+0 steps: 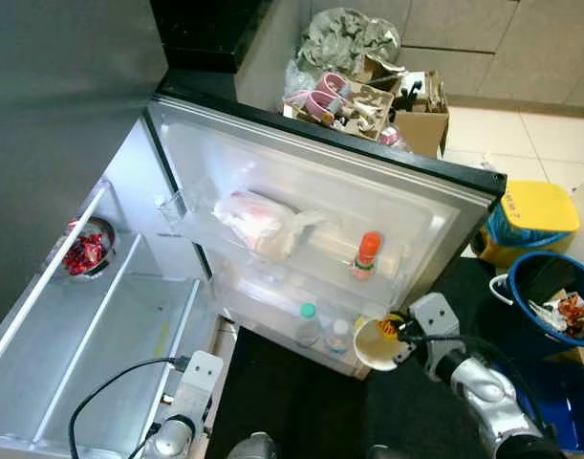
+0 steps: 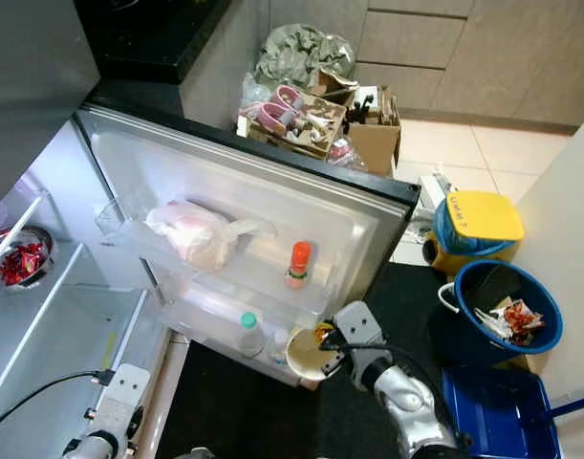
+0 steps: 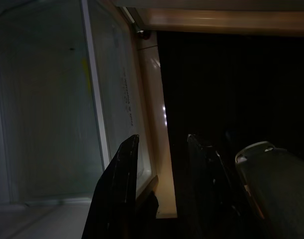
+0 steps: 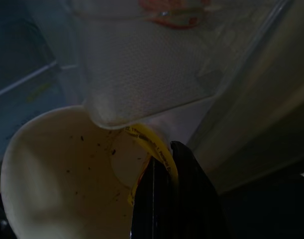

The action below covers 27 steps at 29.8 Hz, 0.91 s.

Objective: Restocking fridge

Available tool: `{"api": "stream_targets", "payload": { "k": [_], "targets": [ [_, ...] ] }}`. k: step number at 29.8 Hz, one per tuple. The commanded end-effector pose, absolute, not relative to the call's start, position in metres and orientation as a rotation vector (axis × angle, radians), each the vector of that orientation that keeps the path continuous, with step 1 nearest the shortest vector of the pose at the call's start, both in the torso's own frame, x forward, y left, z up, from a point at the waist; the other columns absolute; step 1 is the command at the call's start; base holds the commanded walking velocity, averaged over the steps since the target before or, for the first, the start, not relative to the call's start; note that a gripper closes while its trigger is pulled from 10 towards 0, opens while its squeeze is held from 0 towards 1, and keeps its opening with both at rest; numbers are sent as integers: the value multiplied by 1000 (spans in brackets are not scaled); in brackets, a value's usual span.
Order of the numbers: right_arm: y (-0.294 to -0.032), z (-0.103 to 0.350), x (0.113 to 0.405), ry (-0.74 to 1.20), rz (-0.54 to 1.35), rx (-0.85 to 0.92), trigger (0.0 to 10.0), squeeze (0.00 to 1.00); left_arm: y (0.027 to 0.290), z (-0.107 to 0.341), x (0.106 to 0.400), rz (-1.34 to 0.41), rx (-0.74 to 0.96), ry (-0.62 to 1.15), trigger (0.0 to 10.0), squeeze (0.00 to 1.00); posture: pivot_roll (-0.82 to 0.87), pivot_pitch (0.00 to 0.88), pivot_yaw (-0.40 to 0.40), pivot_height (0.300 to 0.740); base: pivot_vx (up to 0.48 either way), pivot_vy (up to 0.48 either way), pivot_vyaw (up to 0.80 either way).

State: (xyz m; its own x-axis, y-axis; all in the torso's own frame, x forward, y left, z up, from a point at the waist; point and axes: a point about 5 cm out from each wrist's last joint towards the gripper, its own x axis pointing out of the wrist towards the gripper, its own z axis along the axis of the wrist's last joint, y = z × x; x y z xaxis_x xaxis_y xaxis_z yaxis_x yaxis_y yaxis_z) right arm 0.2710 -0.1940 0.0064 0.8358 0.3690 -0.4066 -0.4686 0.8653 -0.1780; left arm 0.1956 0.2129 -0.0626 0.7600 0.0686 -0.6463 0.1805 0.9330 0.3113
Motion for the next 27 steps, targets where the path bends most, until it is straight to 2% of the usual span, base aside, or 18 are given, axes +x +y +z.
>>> {"api": "stream_targets", "payload": {
  "k": [1,3,7,15,20,23,25,27],
  "targets": [
    [-211,31,290,268,339,-307,10000,0,217,-66,189,-63,388,734,10000,0,-18,104,-8,740,0,0,0],
    [-215,33,291,267,316,-318,10000,0,217,-66,189,-62,387,734,10000,0,-17,104,-7,740,0,0,0],
    [-253,47,300,260,88,-355,10000,0,217,-66,189,-61,388,734,10000,0,-19,105,-4,740,0,0,0],
    [-281,54,298,258,-112,-335,10000,0,218,-66,189,-65,390,736,10000,0,-20,105,0,740,0,0,0],
    [-280,51,297,265,-118,-324,10000,0,218,-65,189,-65,391,736,10000,0,-20,105,2,740,0,0,0],
    [-266,42,294,281,-53,-293,10000,0,218,-65,190,-67,392,737,10000,0,-20,104,4,740,0,0,0],
    [-243,22,285,328,33,-258,10000,0,219,-65,189,-69,397,738,10000,0,-19,105,4,740,0,0,0],
    [-237,16,281,344,52,-244,10000,0,219,-65,189,-70,398,738,10000,0,-19,105,4,740,0,0,0]
  ]
}}
